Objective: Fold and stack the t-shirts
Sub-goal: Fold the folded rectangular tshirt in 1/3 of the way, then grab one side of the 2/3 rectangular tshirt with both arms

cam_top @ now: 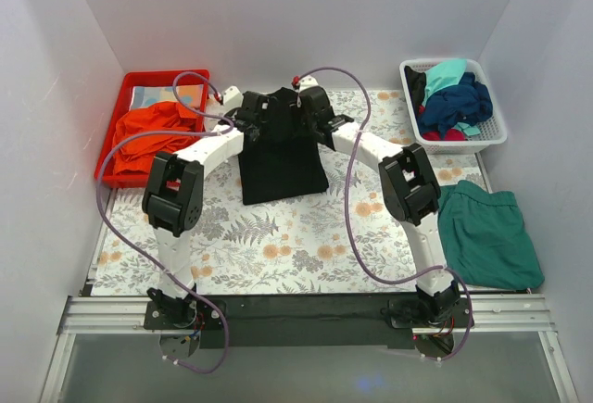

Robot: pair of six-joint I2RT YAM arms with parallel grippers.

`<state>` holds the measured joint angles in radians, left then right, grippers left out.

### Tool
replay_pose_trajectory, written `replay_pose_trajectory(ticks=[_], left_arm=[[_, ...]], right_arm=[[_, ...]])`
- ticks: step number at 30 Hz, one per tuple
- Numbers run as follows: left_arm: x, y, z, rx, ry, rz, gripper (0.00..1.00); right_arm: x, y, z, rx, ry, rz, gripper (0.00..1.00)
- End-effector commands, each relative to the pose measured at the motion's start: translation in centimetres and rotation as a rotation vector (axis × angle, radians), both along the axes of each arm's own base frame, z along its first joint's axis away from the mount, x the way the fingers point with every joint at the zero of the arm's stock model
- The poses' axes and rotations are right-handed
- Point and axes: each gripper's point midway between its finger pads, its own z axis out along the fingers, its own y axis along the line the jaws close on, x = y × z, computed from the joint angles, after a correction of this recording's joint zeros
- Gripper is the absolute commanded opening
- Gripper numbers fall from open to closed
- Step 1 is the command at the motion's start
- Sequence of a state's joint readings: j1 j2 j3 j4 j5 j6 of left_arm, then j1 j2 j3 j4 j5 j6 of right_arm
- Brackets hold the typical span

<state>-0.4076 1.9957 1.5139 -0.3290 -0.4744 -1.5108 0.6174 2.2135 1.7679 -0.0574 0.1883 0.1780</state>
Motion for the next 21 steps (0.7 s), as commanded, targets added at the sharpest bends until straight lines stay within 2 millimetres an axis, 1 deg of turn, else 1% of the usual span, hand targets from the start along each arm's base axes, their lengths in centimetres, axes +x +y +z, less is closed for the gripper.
replay_pose_trajectory(ticks=[1,2,3,4,5,6,7,8,9,10,11,12,13,14,15,16,17,18,19,20,21], left_arm=[[3.1,2.3,0.7,0.035,-0.026,0.030,0.37],[3.4,2.5,1.0,0.033,-0.030,0.030,0.37],[3.3,2.9,1.2,0.037,-0.032,0.035,0.36],[3.0,3.2,1.6,0.043,-0.035,0.039,0.36],[2.8,3.5,3.7,0.039,-0.081,0.048,0.36],[1.7,3.9,3.0,0.050,-0.065,0.045,0.36],[1.3,4.1,3.7,0.053,-0.082,0.042,0.37],[0.7,4.3,3.8,0.057,-0.084,0.039,0.38],[-0.3,4.8,4.6,0.059,-0.091,0.037,0.38],[-1.0,4.9,4.5,0.064,-0.083,0.031,0.39],[-1.8,5.2,4.6,0.066,-0.075,0.028,0.40],[-2.6,5.6,4.5,0.062,-0.065,0.046,0.40],[-4.1,6.0,4.0,0.063,-0.045,0.044,0.41],[-5.1,6.3,3.4,0.067,-0.022,0.044,0.42],[-6.0,6.4,2.8,0.042,-0.003,0.054,0.43],[-7.5,6.5,2.1,0.023,0.020,0.054,0.44],[-8.4,6.4,1.5,0.006,0.042,0.046,0.45],[-9.2,5.5,1.0,-0.051,0.060,0.017,0.45],[-10.6,5.4,-0.1,-0.066,0.087,0.002,0.46],[-11.0,5.0,-0.4,-0.092,0.089,-0.019,0.47],[-11.7,4.9,-1.0,-0.104,0.100,-0.029,0.47]], right_arm=[[4.3,-1.4,2.2,-0.012,-0.060,-0.042,0.47],[4.3,-2.0,2.0,-0.029,-0.045,-0.049,0.47],[4.5,-2.7,3.1,-0.030,-0.057,-0.066,0.47],[3.9,-3.5,2.4,-0.050,-0.041,-0.075,0.47],[3.6,-4.4,2.8,-0.063,-0.048,-0.096,0.47],[3.0,-5.2,4.6,-0.067,-0.073,-0.103,0.47],[1.8,-6.2,3.2,-0.098,-0.044,-0.111,0.47],[1.0,-6.9,3.0,-0.112,-0.037,-0.117,0.48],[0.1,-7.4,4.6,-0.106,-0.055,-0.111,0.49],[-0.6,-7.8,4.5,-0.105,-0.050,-0.111,0.54],[-2.4,-8.6,2.2,-0.129,0.004,-0.098,0.57],[-3.2,-8.9,3.1,-0.116,-0.002,-0.089,0.61],[-4.2,-9.2,2.4,-0.111,0.021,-0.084,0.66],[-5.9,-9.5,0.4,-0.118,0.073,-0.056,0.69],[-7.0,-9.6,0.5,-0.102,0.084,-0.038,0.70],[-7.8,-9.5,0.0,-0.081,0.102,-0.027,0.72],[-9.7,-9.4,-1.3,-0.062,0.145,0.016,0.73],[-10.5,-9.2,-1.6,-0.040,0.157,0.039,0.73],[-11.0,-8.4,-1.4,0.012,0.157,0.067,0.74],[-11.7,-8.6,-1.5,0.022,0.163,0.070,0.74],[-12.7,-8.2,-2.3,0.047,0.181,0.108,0.74]])
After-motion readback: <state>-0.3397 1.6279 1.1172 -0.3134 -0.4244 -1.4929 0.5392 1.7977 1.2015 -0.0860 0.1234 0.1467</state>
